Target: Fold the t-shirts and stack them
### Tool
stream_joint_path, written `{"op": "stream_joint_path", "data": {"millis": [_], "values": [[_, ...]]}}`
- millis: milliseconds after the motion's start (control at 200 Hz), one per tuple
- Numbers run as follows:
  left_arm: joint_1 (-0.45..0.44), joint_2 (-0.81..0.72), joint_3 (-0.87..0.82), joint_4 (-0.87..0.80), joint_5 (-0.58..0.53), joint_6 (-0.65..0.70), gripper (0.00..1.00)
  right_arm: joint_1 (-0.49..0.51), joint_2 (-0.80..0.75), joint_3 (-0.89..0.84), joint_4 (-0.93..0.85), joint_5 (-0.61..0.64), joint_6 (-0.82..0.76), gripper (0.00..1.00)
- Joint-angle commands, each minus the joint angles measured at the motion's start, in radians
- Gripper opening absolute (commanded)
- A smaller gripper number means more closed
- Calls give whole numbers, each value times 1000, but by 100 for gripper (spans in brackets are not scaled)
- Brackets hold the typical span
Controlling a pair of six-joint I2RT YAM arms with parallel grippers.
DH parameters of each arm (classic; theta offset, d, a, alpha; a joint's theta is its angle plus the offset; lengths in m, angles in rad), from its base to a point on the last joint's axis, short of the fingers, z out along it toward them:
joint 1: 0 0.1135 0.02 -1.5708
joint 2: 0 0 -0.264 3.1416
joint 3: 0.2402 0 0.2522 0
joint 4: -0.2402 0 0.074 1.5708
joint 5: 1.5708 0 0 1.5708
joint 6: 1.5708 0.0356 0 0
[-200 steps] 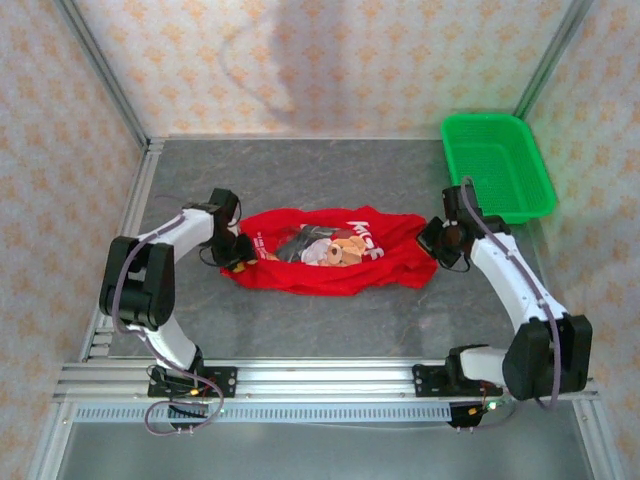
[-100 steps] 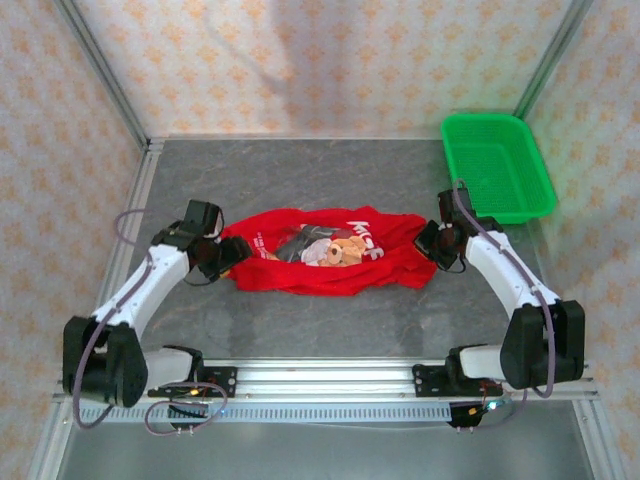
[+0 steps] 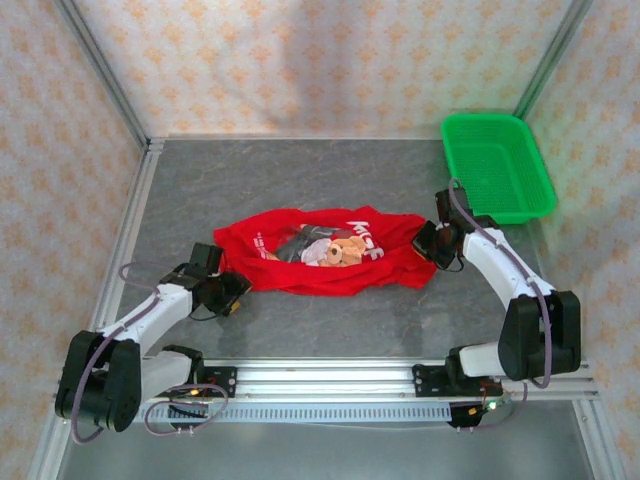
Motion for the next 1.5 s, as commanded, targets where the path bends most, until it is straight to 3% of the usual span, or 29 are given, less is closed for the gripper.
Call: {"op": "stream_joint_path", "data": {"millis": [0,405,1266,1496], "values": [[-6,15,-26,182,-35,-68,47,-3,-1,4,-7,-1,-23,0],[-5,32,-15,316,-58,-74,41,-3,-2,-5,4,-14,-23,0],[-2,191,186,266,-29,22,39,-3,0,-39,22,-29,-20,0],[-4,246,195,247,-16,45,29,-3,-6,-57,24,-34,-22,0]]}}
